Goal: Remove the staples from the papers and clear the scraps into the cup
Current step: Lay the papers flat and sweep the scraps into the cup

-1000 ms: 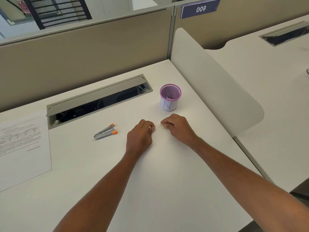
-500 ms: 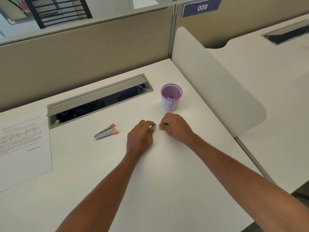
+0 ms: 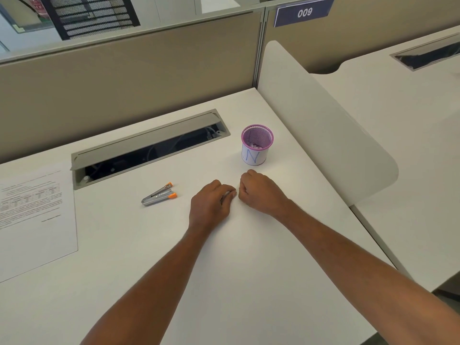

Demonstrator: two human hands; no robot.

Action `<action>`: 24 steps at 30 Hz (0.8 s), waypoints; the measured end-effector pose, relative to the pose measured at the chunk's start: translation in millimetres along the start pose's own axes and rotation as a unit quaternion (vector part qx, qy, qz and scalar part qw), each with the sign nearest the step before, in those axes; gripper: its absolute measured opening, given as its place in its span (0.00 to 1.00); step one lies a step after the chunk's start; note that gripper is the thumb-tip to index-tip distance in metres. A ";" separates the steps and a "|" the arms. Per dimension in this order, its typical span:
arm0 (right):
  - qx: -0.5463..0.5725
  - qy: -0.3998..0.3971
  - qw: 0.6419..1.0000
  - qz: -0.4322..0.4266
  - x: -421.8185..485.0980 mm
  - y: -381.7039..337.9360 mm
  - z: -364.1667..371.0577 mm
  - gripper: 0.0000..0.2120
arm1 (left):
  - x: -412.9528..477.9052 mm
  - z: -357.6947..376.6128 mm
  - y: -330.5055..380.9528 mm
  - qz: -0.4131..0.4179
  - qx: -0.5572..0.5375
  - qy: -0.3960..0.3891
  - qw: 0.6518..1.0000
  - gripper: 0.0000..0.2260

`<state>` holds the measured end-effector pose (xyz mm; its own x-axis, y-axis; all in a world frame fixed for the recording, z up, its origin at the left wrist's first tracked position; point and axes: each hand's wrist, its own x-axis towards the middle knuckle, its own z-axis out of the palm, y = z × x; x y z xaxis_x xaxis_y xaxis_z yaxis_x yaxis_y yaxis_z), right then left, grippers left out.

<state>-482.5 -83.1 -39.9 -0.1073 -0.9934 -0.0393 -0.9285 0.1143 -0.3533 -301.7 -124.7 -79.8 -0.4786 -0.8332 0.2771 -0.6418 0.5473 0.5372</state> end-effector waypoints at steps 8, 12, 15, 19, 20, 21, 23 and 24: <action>0.195 0.006 0.976 0.096 0.0 -1.9 -36.6 0.06 | 2.2 1.1 5.4 0.000 0.054 -0.018 0.998 0.03; 0.191 0.091 0.975 0.069 8.1 -4.3 -74.3 0.06 | 2.7 1.0 6.1 -0.007 0.063 -0.025 0.998 0.04; 0.201 0.157 0.963 0.088 29.1 2.1 -100.5 0.05 | 2.3 -1.1 6.5 -0.009 0.053 -0.033 0.998 0.04; 0.161 0.140 0.968 0.127 53.2 21.2 -111.1 0.10 | 2.2 -2.9 5.9 -0.012 0.039 -0.031 0.999 0.04; 0.149 0.128 0.972 0.130 55.6 25.3 -110.3 0.10 | 1.9 -3.1 5.8 -0.011 0.037 -0.032 0.999 0.04; 0.139 0.119 0.974 0.130 56.7 28.2 -109.3 0.10 | 1.8 -3.2 5.7 -0.009 0.035 -0.033 0.999 0.05; 0.127 0.114 0.977 0.126 58.2 32.4 -106.7 0.08 | 1.7 -2.9 4.9 -0.006 0.036 -0.032 0.999 0.06; 0.125 0.114 0.978 0.123 58.4 33.0 -105.9 0.08 | 1.6 -2.6 4.5 -0.007 0.036 -0.030 0.999 0.07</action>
<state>-557.1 -137.2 45.1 -0.4193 -0.9066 0.0480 -0.7519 0.3171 -0.5779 -303.8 -123.8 -74.9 -0.5032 -0.8357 0.2200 -0.6888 0.5416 0.4819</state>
